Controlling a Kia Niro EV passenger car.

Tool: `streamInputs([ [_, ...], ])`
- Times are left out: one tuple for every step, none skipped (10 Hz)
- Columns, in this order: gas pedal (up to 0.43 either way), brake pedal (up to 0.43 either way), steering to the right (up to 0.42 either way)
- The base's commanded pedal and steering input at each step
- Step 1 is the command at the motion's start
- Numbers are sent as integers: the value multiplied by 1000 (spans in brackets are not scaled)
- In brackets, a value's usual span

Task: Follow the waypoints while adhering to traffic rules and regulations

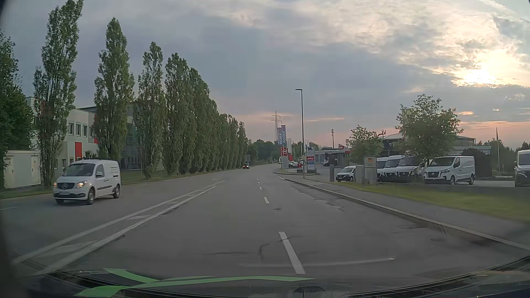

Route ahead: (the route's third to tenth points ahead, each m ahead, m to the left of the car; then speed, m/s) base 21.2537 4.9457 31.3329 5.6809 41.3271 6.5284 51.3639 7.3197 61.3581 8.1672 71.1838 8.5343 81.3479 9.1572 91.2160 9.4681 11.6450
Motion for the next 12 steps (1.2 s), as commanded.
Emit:
streamInputs([
  [98, 0, -2],
  [98, 0, -6],
  [98, 0, -12],
  [87, 0, -17],
  [87, 0, -19],
  [59, 0, -19],
  [28, 0, -23],
  [28, 0, -26],
  [28, 0, -27],
  [28, 0, -25],
  [28, 0, -22],
  [39, 0, -20],
])
